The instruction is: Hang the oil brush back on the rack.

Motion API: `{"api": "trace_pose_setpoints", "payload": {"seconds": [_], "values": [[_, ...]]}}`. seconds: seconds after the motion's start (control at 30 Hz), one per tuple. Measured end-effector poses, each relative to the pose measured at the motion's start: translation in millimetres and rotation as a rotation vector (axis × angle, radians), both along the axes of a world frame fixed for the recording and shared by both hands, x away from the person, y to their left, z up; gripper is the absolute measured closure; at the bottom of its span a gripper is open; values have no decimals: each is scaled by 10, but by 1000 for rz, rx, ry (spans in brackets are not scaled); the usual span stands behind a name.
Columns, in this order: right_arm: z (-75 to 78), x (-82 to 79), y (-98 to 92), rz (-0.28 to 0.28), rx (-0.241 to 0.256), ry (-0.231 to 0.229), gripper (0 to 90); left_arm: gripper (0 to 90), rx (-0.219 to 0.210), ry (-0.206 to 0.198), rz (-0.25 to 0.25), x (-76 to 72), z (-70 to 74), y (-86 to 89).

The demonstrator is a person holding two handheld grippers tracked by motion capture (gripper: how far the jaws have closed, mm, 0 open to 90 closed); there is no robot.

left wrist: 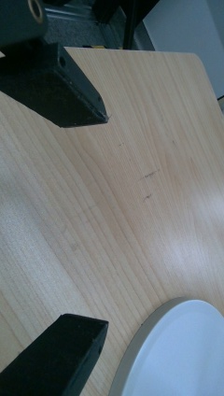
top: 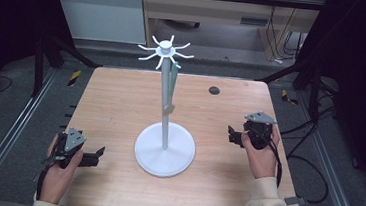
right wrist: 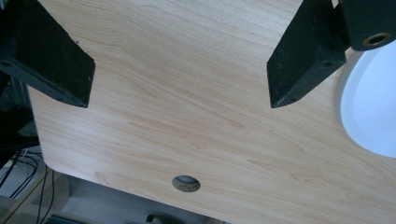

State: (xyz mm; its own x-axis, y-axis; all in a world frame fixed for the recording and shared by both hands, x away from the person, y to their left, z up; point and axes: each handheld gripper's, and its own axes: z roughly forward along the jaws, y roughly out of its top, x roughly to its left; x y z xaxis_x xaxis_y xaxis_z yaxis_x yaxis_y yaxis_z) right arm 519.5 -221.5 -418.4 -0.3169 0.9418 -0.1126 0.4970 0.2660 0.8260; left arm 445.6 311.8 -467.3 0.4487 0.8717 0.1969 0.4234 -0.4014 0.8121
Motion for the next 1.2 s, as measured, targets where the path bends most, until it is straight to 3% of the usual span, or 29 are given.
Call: {"api": "trace_pose_setpoints", "payload": {"seconds": [0.23,0.37,0.63,1.03,1.2], "values": [[-127,31,32,21,-4,39,84,24,-1,2,-5,1,-3,-8],[-184,45,49,28,-36,50,86,24,0,3,-6,1,-5,-13],[-320,67,101,51,-33,69,87,24,4,6,-13,2,-8,-21],[-428,88,132,85,11,88,91,24,9,14,-18,7,-21,-35],[-475,98,176,126,68,86,96,24,12,17,-20,9,-26,-38]]}}
